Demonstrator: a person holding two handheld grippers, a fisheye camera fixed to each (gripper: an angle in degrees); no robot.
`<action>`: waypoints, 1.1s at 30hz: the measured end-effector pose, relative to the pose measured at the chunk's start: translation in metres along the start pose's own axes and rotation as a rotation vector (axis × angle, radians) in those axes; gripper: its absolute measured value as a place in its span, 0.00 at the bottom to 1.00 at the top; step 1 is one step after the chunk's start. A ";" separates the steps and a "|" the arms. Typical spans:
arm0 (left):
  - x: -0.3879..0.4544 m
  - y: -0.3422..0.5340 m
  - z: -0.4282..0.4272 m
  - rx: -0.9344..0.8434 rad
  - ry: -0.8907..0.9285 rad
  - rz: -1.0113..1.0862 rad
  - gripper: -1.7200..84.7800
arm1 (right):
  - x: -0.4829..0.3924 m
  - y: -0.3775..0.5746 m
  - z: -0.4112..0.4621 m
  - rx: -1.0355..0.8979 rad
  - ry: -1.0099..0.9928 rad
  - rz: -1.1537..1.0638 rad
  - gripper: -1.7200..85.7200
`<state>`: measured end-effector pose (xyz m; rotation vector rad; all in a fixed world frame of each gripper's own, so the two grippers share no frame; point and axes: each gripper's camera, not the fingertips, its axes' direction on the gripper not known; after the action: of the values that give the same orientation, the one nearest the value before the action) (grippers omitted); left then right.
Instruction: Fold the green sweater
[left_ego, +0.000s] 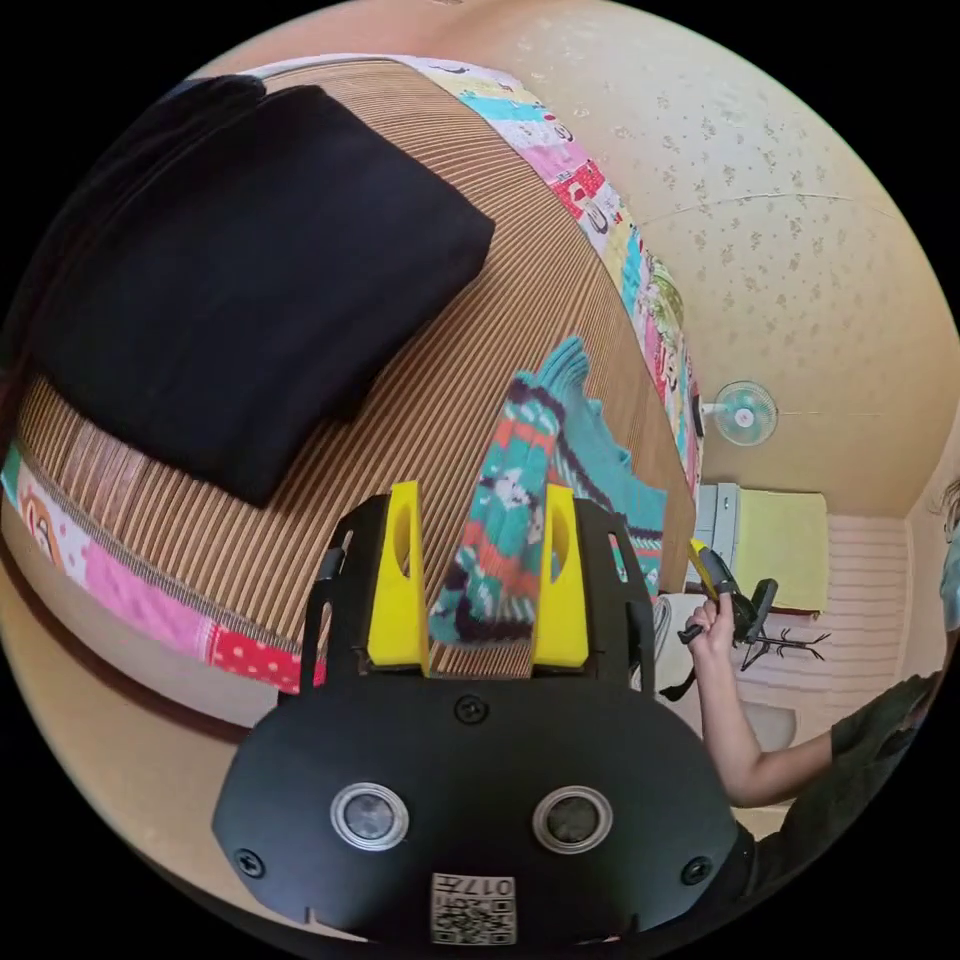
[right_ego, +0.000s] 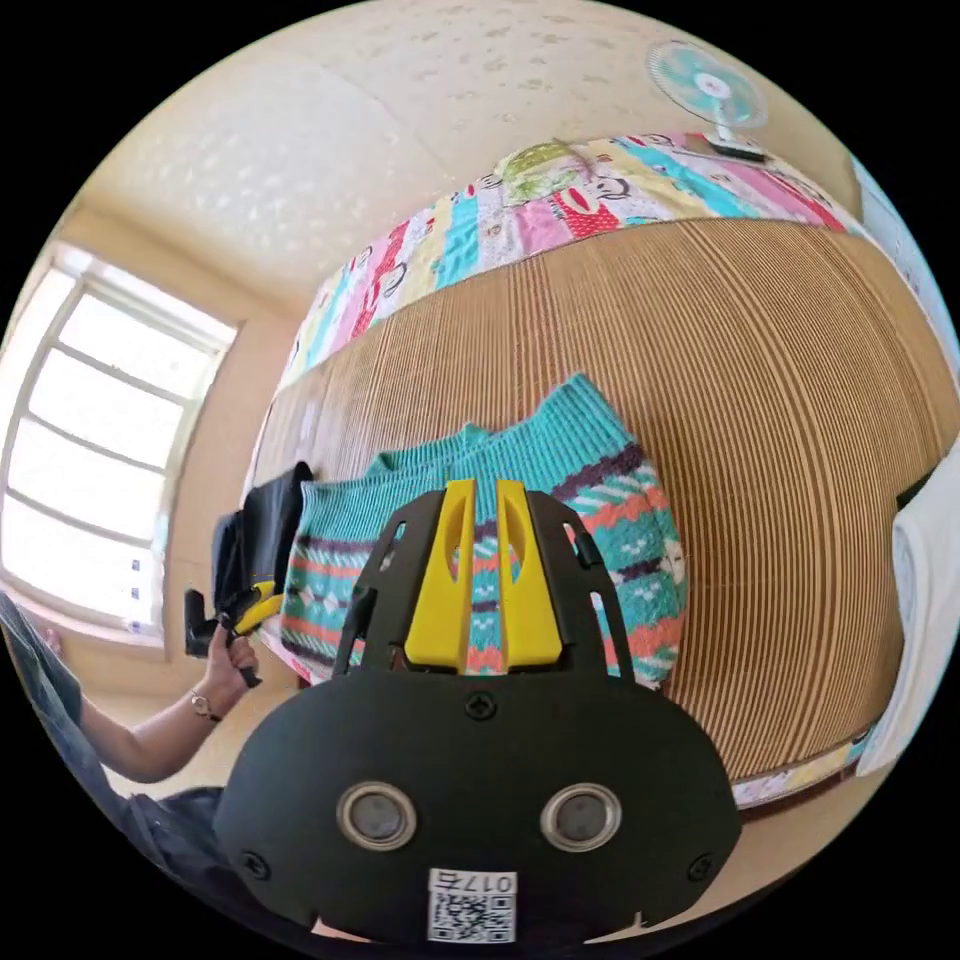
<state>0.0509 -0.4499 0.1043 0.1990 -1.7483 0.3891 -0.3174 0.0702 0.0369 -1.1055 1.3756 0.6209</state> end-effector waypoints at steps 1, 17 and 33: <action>-0.005 0.012 0.003 -0.007 -0.010 -0.021 0.21 | -0.023 0.006 0.014 -0.049 0.032 -0.075 0.04; -0.038 0.021 0.119 0.136 0.467 -0.078 0.11 | -0.029 -0.018 0.140 -0.212 0.030 -0.215 0.03; 0.273 0.201 0.356 -0.222 0.385 0.856 0.12 | 0.276 0.062 -0.068 -0.182 -0.094 0.317 0.04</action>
<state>-0.4018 -0.3724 0.2787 -0.7652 -1.4026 0.7794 -0.3589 -0.0327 -0.2318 -0.9929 1.4456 1.0330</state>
